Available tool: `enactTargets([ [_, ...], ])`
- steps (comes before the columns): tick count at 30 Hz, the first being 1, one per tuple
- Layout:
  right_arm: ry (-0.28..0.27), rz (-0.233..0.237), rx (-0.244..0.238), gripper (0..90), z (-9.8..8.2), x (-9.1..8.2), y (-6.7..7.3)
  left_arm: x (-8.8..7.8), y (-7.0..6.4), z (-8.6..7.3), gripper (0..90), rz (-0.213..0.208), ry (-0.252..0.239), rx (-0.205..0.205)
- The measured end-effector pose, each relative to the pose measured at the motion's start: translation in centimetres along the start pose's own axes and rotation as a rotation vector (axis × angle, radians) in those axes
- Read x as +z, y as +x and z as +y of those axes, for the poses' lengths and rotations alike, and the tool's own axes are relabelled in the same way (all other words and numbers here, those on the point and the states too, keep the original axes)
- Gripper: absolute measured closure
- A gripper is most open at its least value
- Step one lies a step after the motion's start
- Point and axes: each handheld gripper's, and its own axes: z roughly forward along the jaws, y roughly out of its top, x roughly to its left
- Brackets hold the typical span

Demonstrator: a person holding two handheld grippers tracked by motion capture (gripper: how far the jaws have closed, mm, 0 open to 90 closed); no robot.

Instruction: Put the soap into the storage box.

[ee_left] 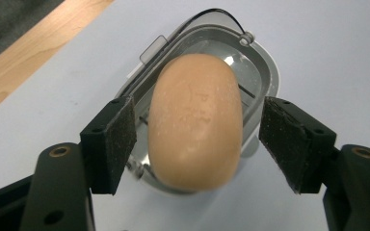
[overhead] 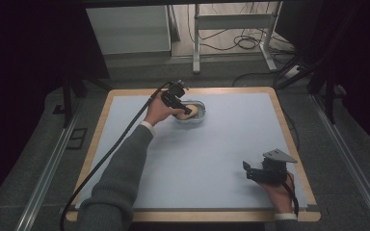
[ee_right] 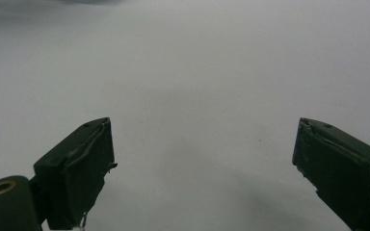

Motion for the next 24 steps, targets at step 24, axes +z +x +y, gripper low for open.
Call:
enactTargets([
  [24,0.008,0.004,-0.01,7.4,0.0,0.1,0.4,-6.5,-2.0,-8.0,25.4,0.017,-0.12,0.003],
])
